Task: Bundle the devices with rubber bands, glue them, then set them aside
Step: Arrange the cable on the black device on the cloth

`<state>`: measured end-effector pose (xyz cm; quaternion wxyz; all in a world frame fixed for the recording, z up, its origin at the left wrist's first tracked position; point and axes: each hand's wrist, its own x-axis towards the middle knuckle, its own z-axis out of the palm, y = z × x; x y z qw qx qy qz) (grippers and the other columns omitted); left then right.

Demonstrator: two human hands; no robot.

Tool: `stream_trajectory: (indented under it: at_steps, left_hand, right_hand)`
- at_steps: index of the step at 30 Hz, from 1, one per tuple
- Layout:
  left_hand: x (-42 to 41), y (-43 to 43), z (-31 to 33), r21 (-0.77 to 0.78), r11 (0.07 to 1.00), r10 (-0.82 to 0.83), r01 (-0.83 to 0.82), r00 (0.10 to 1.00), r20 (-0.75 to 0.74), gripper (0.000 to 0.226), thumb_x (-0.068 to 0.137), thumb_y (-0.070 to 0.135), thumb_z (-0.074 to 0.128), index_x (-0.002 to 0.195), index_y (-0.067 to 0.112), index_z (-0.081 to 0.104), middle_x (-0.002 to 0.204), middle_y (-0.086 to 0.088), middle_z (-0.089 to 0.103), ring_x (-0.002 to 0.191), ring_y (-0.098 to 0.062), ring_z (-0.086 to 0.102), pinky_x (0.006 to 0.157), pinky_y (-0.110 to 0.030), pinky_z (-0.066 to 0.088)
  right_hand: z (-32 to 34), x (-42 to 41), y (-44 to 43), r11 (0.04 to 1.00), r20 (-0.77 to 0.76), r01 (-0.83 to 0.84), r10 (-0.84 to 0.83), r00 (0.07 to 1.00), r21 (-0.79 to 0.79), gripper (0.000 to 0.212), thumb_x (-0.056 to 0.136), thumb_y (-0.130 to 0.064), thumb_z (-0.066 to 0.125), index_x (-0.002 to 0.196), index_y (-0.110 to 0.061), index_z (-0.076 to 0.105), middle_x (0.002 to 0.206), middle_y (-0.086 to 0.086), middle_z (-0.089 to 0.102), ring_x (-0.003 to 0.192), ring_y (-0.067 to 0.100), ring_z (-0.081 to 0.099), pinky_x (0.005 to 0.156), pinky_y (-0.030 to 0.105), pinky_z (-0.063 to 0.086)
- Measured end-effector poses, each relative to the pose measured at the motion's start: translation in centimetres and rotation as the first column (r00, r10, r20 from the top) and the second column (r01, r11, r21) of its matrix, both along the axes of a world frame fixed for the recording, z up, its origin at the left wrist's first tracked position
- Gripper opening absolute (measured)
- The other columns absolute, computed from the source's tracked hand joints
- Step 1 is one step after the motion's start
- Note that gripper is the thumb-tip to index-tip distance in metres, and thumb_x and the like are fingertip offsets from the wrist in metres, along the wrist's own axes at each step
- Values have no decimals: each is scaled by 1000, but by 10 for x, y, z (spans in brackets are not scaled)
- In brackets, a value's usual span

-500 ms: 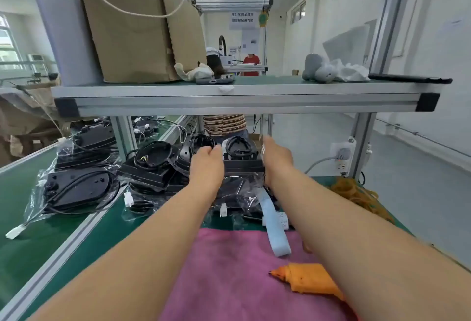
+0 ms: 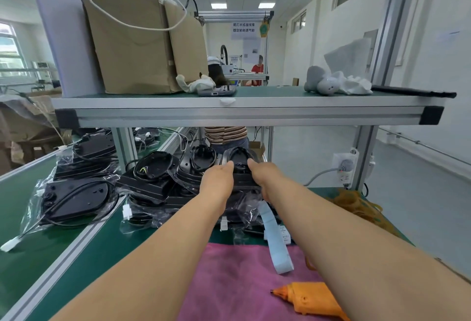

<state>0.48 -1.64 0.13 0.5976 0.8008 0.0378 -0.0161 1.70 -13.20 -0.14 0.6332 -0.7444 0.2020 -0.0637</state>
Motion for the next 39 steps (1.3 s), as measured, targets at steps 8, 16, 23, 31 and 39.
stream_trajectory:
  at_steps: [8, 16, 23, 31, 39]
  left_hand:
    - [-37, 15, -26, -386, 921, 85, -50, 993, 76, 31, 89, 45, 68, 87, 14, 65, 82, -3, 63, 75, -20, 57, 78, -38, 52]
    - [-116, 47, -47, -546, 826, -178, 136, 984, -24, 37, 86, 37, 69, 112, 11, 70, 102, -11, 76, 91, -30, 74, 78, -40, 59]
    - [-177, 78, -81, -566, 818, -136, 102, 991, -18, 35, 73, 18, 68, 104, 4, 73, 99, -22, 75, 91, -38, 73, 85, -45, 57]
    - [-220, 107, -120, -148, 980, -138, 131, 990, -37, 11, 89, 18, 73, 96, 26, 73, 79, 24, 74, 70, 17, 63, 60, 1, 41]
    - [-202, 138, -116, 311, 796, -582, 518, 796, 164, 62, 81, 39, 70, 130, 6, 51, 122, -10, 58, 130, -36, 51, 93, -18, 40]
  right_hand:
    - [-20, -58, 9, 943, 194, 59, -128, 973, 326, 35, 88, -21, 62, 119, -5, 60, 114, 17, 68, 92, 25, 70, 74, 37, 59]
    - [-58, -165, 26, 891, 288, -52, -91, 953, 452, 91, 53, -24, 79, 136, -23, 42, 135, 0, 52, 122, 20, 58, 108, 48, 44]
    - [-83, -219, 18, 874, 263, -254, 152, 953, 415, 100, 38, -29, 89, 130, -9, 56, 122, 9, 67, 114, 20, 64, 101, 40, 49]
    - [-99, -233, 21, 935, 158, -336, 318, 935, 109, 30, 88, -27, 73, 116, -21, 67, 110, -6, 74, 107, 13, 68, 102, 39, 50]
    - [-103, -233, 38, 791, -142, -543, 526, 839, -281, 14, 90, -51, 54, 96, -63, 60, 102, -41, 61, 100, -23, 51, 88, 7, 39]
